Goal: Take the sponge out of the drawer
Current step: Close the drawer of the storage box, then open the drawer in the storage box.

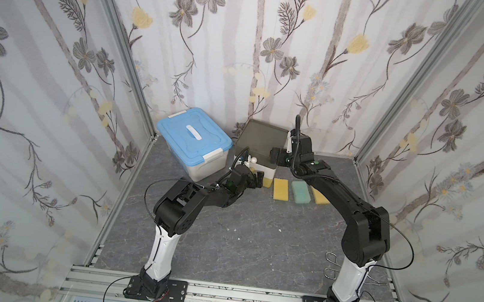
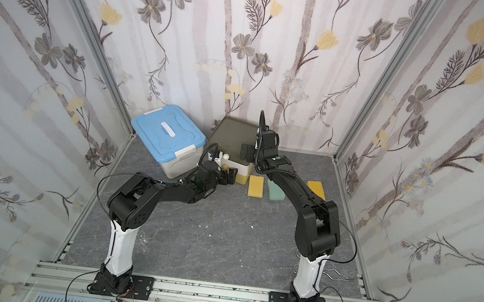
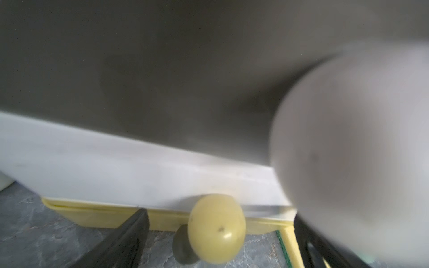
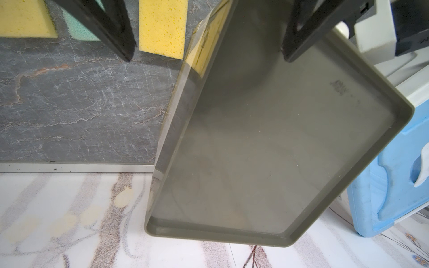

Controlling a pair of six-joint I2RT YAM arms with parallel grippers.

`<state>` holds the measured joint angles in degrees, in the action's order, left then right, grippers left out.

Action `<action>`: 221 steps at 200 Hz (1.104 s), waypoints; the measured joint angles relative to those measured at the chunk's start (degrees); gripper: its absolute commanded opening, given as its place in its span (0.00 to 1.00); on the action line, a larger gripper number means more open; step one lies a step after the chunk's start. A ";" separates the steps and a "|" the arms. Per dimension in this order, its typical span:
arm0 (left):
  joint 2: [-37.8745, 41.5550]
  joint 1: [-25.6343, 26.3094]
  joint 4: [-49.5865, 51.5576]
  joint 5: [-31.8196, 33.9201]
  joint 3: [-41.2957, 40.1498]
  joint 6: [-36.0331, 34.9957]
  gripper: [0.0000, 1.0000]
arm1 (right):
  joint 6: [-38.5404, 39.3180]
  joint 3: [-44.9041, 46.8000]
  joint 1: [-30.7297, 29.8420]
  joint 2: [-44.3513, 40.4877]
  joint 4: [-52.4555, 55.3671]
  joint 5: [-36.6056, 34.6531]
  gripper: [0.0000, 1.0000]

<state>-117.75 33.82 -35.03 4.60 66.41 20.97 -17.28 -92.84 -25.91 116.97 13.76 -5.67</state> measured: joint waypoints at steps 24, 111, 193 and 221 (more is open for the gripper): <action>2.23 -0.17 -1.25 -0.15 -3.58 -0.04 1.00 | 0.00 0.04 0.00 0.00 -0.07 -0.02 1.00; 1.01 -0.33 -0.42 -2.14 -5.95 2.03 0.81 | -0.02 0.04 0.11 0.11 -0.24 0.00 1.00; -1.53 -1.40 4.04 -3.32 0.20 4.70 0.77 | -0.02 0.13 0.37 0.11 -0.28 0.00 1.00; -2.14 -1.40 3.96 -3.58 -1.38 6.78 0.71 | -0.02 0.35 0.48 0.11 -0.68 0.00 1.00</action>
<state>-119.90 32.42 -31.07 1.02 65.04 27.75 -17.30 -92.49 -25.43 117.08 13.08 -5.67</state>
